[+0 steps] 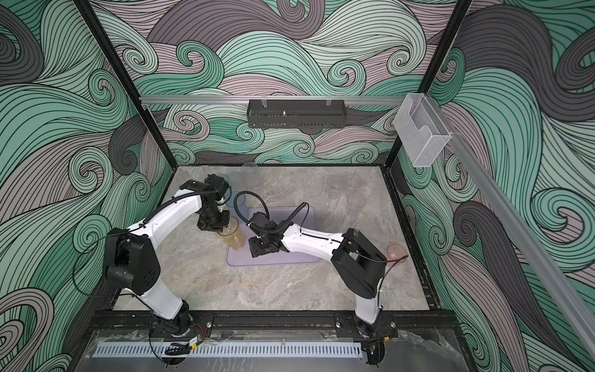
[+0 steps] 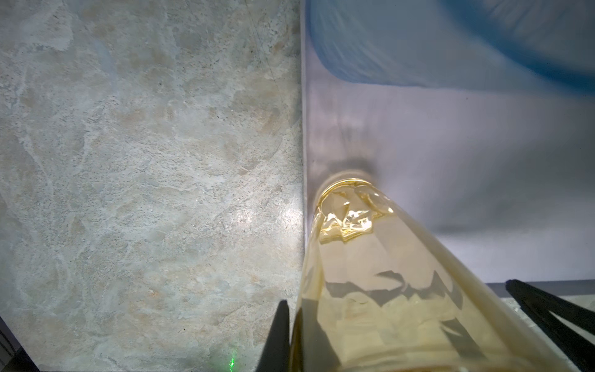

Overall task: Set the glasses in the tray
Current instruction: 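Carry the yellow cup onto the tray with the left gripper while the right approaches, then hold the yellow cup on the tray with the left gripper while the right approaches it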

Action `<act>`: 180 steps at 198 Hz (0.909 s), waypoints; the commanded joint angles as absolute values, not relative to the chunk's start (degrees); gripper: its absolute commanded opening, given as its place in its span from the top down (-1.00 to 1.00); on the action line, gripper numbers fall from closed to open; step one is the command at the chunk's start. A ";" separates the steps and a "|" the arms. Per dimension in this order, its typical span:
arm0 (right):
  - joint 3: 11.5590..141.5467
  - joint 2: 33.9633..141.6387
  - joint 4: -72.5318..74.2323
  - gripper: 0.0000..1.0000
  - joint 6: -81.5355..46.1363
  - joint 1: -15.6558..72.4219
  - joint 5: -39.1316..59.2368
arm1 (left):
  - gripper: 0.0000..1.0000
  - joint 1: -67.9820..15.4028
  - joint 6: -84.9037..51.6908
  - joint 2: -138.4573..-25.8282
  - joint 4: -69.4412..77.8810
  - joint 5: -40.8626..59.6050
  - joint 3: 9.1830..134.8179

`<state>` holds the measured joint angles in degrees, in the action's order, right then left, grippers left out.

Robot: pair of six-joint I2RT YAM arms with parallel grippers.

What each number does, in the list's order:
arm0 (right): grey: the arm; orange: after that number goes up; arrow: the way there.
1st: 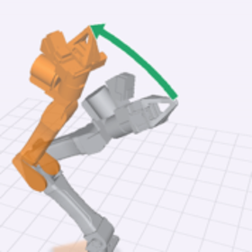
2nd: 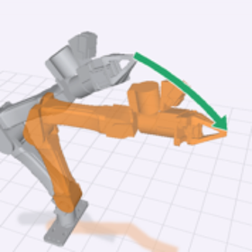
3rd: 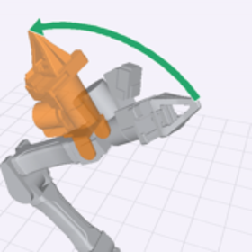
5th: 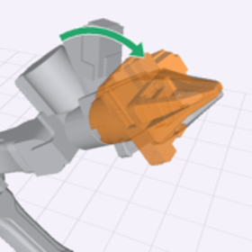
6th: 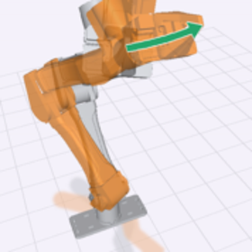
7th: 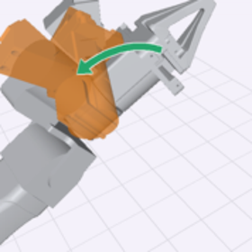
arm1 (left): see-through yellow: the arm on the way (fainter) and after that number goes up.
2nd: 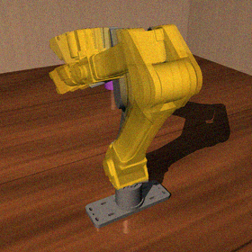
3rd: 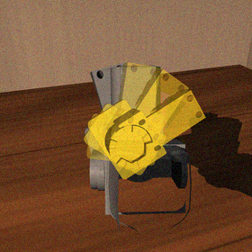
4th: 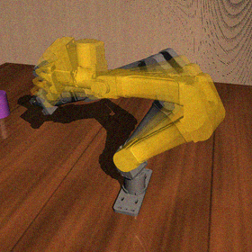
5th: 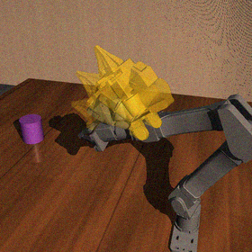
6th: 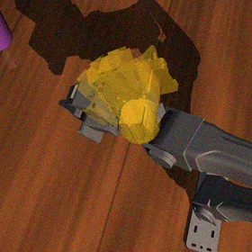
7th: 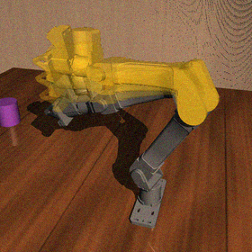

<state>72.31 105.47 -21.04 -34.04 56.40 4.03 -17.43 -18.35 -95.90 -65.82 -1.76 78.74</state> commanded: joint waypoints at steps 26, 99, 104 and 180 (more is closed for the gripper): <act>72.39 108.02 -14.97 -0.12 -38.70 56.68 7.41 | 0.78 -17.69 -18.04 -96.32 -66.42 -1.17 80.65; 73.02 111.54 -9.78 -0.12 -42.61 56.05 5.45 | 0.79 -17.54 -18.54 -98.17 -63.62 0.52 81.51; 73.24 111.98 -9.67 -0.12 -42.83 55.87 5.58 | 0.79 -17.56 -18.54 -98.09 -63.58 0.52 81.70; 76.30 115.47 -10.25 -0.11 -42.99 53.87 5.76 | 0.76 -16.95 -18.02 -98.01 -63.79 -0.84 82.75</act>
<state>73.63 114.69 -10.13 -42.65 54.30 6.44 -17.28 -18.44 -97.69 -62.96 -0.58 79.83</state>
